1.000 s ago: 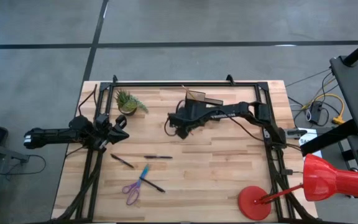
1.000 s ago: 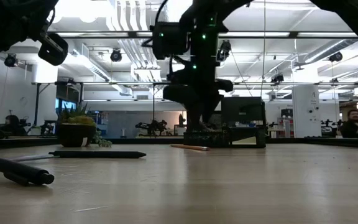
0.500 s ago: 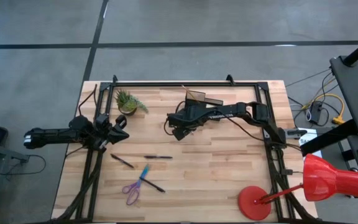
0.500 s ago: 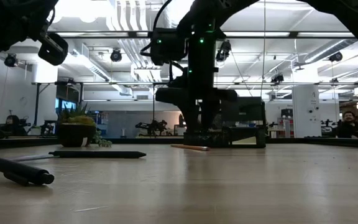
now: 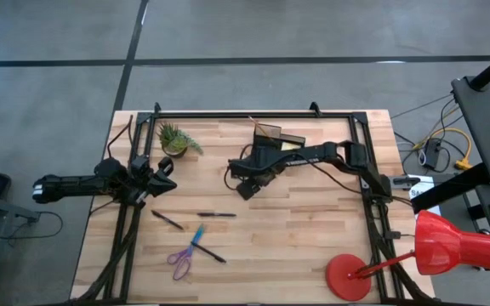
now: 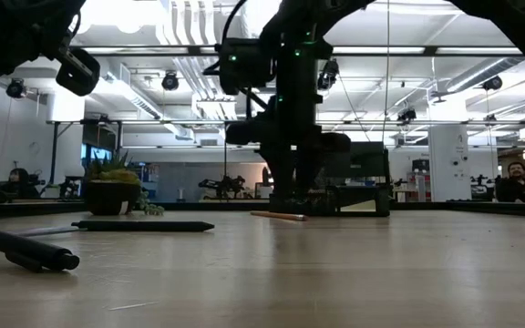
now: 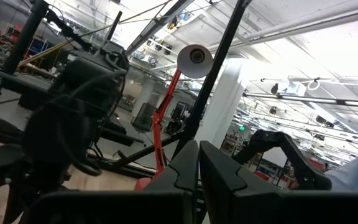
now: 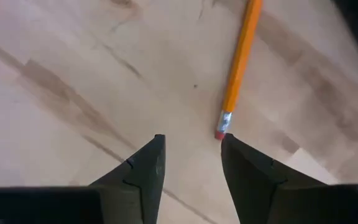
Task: Pick and place office supplies into organizer
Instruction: Put the orange pencil into the black desk organizer
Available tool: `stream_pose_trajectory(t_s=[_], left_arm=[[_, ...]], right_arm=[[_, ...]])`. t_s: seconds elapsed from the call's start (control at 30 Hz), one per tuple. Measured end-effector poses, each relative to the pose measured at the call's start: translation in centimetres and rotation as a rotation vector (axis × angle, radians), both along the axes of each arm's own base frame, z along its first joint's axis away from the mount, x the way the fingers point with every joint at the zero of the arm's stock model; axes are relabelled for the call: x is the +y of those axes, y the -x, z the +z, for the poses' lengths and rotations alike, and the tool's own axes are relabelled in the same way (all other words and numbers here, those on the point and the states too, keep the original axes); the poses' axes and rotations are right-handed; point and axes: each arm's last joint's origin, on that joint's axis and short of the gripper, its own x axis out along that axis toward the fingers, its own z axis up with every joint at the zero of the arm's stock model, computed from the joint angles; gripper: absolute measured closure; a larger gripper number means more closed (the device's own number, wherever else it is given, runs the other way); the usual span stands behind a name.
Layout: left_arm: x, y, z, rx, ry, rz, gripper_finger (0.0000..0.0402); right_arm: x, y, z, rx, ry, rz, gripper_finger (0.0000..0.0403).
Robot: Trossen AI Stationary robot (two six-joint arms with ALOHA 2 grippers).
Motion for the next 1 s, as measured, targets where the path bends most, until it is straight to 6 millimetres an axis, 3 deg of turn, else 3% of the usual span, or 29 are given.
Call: stream_pose_trajectory(t_s=[0.23,0.6,1.0], left_arm=[[0.0,0.0,0.0,0.0,0.0,0.0,0.0402],[0.0,0.0,0.0,0.0,0.0,0.0,0.0402],[0.0,0.0,0.0,0.0,0.0,0.0,0.0402]], right_arm=[[-2.6,0.3,0.0,-0.006,-0.053,-0.057,0.0262],[-2.9,-0.1,-2.7,0.059,-0.009,0.01,0.0272],[-3.4,-0.4,-3.2,0.028,-0.066,0.058,0.0355]])
